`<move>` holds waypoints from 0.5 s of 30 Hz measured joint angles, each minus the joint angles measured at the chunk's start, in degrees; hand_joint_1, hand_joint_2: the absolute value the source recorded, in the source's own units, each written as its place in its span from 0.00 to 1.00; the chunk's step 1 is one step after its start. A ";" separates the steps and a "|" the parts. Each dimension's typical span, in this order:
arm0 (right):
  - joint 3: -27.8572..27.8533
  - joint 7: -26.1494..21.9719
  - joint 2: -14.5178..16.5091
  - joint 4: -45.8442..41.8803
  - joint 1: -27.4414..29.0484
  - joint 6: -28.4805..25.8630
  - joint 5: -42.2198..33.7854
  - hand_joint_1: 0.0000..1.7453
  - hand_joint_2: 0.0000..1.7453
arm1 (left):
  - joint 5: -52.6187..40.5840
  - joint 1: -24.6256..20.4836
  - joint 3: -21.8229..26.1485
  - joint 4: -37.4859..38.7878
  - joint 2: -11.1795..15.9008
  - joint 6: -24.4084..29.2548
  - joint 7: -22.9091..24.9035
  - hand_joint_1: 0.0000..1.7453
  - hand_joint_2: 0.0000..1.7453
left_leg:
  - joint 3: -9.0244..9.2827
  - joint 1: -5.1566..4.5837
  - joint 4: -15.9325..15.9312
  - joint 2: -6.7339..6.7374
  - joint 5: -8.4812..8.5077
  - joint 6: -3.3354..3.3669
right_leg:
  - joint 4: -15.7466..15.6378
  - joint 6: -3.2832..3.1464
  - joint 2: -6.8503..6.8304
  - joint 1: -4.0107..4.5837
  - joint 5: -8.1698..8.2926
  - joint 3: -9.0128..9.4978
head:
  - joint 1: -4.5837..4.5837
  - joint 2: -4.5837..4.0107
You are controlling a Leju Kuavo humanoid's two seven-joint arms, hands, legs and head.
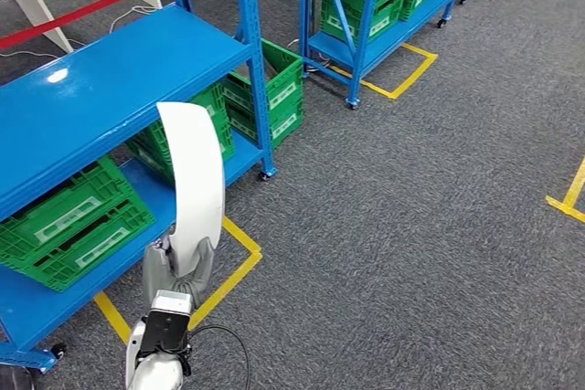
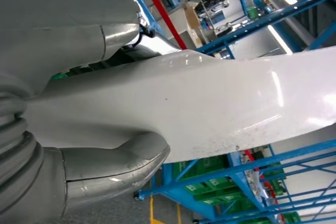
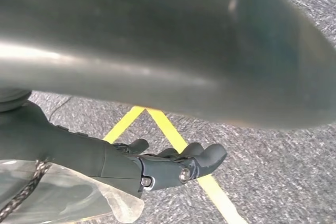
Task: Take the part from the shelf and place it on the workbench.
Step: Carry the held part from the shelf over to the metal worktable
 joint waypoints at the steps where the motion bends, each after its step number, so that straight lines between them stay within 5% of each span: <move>1: -0.11 -0.24 -0.06 -0.01 0.05 0.33 0.17 0.00 0.00 | 0.10 -0.19 0.01 -0.02 -0.15 0.18 -0.05 1.00 1.00 | 0.07 0.12 0.16 -0.02 -0.27 -0.28 | -0.08 -0.31 0.59 -0.06 0.13 -0.03 | 0.01 0.00; 3: -0.27 -0.72 -0.27 -0.03 -0.17 0.86 0.53 0.00 0.00 | 0.57 -0.63 -0.04 -0.03 -0.47 0.50 -0.25 1.00 1.00 | -0.79 0.42 2.74 -2.19 -2.25 -0.84 | -0.30 -1.02 1.85 -0.29 0.45 0.03 | -0.19 0.00; 6: -0.26 -0.19 -0.57 -0.04 -0.75 1.06 2.09 0.00 0.00 | 1.95 -0.58 -0.11 0.00 -0.64 1.03 -0.53 1.00 1.00 | -5.59 0.63 13.56 -5.66 -7.35 -1.15 | -0.34 -1.65 4.09 -0.32 0.69 -0.06 | -0.48 0.00; 8: 0.02 1.12 -0.82 -0.04 -0.76 1.04 4.13 0.00 0.00 | 2.83 -0.48 -0.31 0.05 -0.66 1.26 -0.84 1.00 1.00 | -7.16 0.64 16.56 -6.07 -7.23 -1.02 | -0.30 -1.70 5.74 -0.22 0.75 -0.05 | -0.49 0.00; 10: 0.60 1.84 -1.09 -0.04 -0.68 1.02 5.74 0.00 0.00 | 3.33 -0.58 -0.66 0.08 -0.69 1.41 -1.16 1.00 1.00 | -4.96 0.67 11.26 -6.96 -3.21 -0.67 | -0.19 -1.67 7.30 -0.20 0.78 0.05 | -0.49 0.00; 12: 1.16 1.83 -1.22 -0.04 -0.78 1.03 6.51 0.00 0.00 | 3.50 -0.72 -0.88 0.08 -0.72 1.51 -1.34 1.00 1.00 | -2.00 0.93 4.03 -10.07 -0.02 -0.39 | 0.14 -1.37 8.77 -0.15 0.84 -0.26 | -0.46 0.00; 14: 1.54 1.62 -1.30 -0.04 -0.86 1.04 6.85 0.00 0.00 | 3.56 -0.80 -0.95 0.08 -0.76 1.66 -1.43 1.00 1.00 | -1.06 0.99 1.15 -11.95 0.46 -0.27 | 0.36 -0.67 10.06 -0.35 1.12 -1.06 | -0.44 0.00; 15: 1.67 1.52 -1.34 -0.04 -0.80 1.04 6.93 0.00 0.00 | 3.58 -0.85 -0.99 0.08 -0.82 1.74 -1.45 1.00 1.00 | -1.06 0.93 0.86 -11.47 0.49 -0.16 | 0.30 -0.26 10.69 -0.52 1.33 -1.45 | -0.44 0.00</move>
